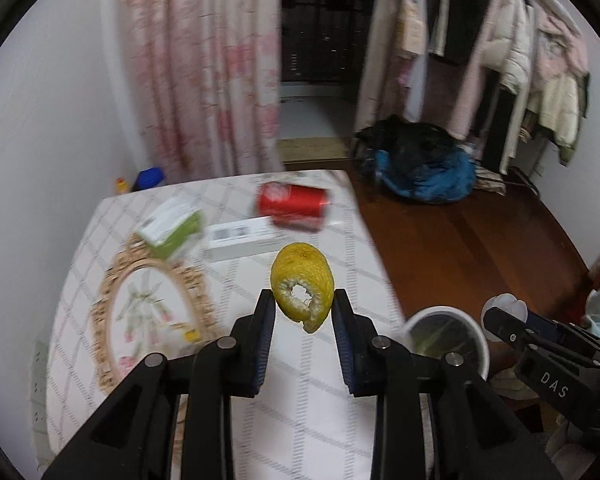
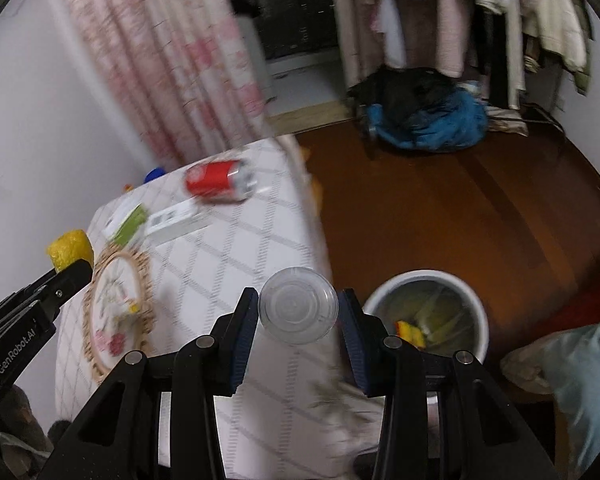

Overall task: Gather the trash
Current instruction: 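Carry the cup and lemon peel over the bin and release them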

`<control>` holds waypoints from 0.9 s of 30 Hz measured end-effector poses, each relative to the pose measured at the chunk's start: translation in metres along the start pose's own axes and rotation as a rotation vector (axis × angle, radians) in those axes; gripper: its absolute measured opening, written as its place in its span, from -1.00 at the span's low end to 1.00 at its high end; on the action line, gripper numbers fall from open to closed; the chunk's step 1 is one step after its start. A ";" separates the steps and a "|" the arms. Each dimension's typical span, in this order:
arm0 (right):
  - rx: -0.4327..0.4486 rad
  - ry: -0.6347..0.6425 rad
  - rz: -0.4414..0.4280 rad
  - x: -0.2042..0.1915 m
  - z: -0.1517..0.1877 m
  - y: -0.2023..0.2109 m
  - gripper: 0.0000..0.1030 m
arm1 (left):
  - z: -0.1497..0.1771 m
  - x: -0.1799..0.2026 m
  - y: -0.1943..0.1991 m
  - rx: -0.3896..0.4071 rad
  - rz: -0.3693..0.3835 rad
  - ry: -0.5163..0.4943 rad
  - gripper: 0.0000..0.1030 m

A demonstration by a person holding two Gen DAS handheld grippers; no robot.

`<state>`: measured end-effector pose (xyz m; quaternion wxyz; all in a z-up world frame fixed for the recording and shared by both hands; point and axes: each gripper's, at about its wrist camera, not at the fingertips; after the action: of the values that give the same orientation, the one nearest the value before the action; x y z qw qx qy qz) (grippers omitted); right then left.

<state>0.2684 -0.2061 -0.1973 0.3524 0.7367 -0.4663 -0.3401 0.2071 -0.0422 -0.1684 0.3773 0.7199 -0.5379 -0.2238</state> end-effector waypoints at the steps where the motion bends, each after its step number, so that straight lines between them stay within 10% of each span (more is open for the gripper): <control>1: 0.001 -0.018 0.013 0.015 -0.002 0.002 -0.16 | -0.003 0.013 -0.003 -0.002 0.014 -0.013 -0.51; 13: -0.133 -0.211 0.144 0.192 0.016 -0.041 -0.16 | 0.001 0.157 -0.097 -0.169 0.147 -0.138 -0.51; 27: -0.352 -0.327 0.077 0.277 0.048 -0.157 -0.16 | 0.037 0.222 -0.191 -0.411 0.203 -0.235 -0.42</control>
<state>0.3911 -0.4233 -0.4010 0.4078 0.5806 -0.4785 -0.5173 0.3671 -0.2371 -0.3227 0.4712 0.5395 -0.5908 -0.3713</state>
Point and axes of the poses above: each gripper's, at about its wrist camera, not at the fingertips, and y roughly against the way its jaws point, x to its right, z to its underside, and after that the axes turned 3 degrees about -x, right-handed
